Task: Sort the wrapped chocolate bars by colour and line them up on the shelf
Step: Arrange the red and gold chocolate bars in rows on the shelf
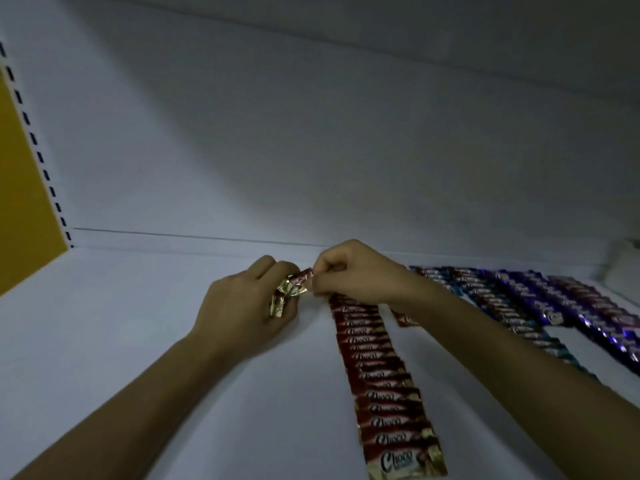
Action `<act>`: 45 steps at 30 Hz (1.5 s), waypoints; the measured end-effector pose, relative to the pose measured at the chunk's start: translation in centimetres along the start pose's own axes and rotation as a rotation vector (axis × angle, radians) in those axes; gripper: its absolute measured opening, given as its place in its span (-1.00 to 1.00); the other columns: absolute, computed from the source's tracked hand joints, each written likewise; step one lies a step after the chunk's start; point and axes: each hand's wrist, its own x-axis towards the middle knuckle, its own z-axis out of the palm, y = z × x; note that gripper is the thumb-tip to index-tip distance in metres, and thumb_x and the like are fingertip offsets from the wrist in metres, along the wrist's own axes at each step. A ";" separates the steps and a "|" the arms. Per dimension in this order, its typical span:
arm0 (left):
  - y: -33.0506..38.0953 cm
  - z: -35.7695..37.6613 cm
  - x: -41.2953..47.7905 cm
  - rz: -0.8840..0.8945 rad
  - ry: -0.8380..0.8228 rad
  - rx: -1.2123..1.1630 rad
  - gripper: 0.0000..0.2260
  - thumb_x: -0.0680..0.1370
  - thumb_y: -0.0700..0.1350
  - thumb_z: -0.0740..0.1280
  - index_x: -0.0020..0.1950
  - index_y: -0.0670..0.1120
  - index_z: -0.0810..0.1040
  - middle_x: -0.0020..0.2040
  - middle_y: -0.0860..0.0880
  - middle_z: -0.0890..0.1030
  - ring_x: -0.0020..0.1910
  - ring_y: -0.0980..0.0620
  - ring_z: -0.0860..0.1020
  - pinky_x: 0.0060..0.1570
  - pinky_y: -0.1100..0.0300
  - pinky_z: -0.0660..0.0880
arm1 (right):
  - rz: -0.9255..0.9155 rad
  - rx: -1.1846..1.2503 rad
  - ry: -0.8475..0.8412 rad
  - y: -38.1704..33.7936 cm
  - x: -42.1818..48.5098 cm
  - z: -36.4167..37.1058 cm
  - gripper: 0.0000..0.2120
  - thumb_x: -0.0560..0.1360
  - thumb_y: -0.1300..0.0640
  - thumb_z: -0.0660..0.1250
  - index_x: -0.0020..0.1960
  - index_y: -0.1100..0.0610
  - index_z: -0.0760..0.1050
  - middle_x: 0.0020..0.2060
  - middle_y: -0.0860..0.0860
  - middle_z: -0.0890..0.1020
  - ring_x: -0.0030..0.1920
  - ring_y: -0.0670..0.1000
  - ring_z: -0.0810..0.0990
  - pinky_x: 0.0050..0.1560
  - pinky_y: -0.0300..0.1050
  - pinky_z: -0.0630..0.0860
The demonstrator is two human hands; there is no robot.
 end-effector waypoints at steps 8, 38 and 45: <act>-3.2 0.3 0.4 -0.382 0.080 -0.240 -0.73 0.41 0.31 0.23 0.02 0.25 0.50 -0.22 0.23 0.55 -0.25 0.20 0.51 -0.31 0.30 0.37 | -0.066 0.066 -0.069 -1.9 5.8 -0.9 -0.89 0.48 0.18 0.35 -0.22 0.12 0.58 -0.29 -0.02 0.69 -0.21 -0.08 0.67 -0.22 -0.35 0.53; -5.7 3.1 1.2 -0.768 0.156 -0.798 -0.74 0.55 -0.20 0.31 0.18 0.10 0.49 -0.44 0.11 0.48 -0.48 0.20 0.43 -0.46 0.37 0.40 | 0.020 -0.766 -0.172 2.8 7.1 4.6 -0.33 0.51 -0.38 0.00 0.40 0.05 0.34 0.24 0.07 0.40 0.24 0.10 0.37 0.16 0.03 0.33; -5.2 2.6 1.5 -0.780 0.153 -0.809 -0.80 0.56 -0.17 0.32 0.12 0.08 0.54 -0.27 -0.03 0.61 -0.47 0.15 0.44 -0.47 0.35 0.40 | 0.078 -0.841 -0.105 4.1 7.5 5.0 -0.15 0.46 -0.45 -0.13 0.51 0.13 0.14 0.47 0.09 0.26 0.42 0.12 0.23 0.42 0.06 0.14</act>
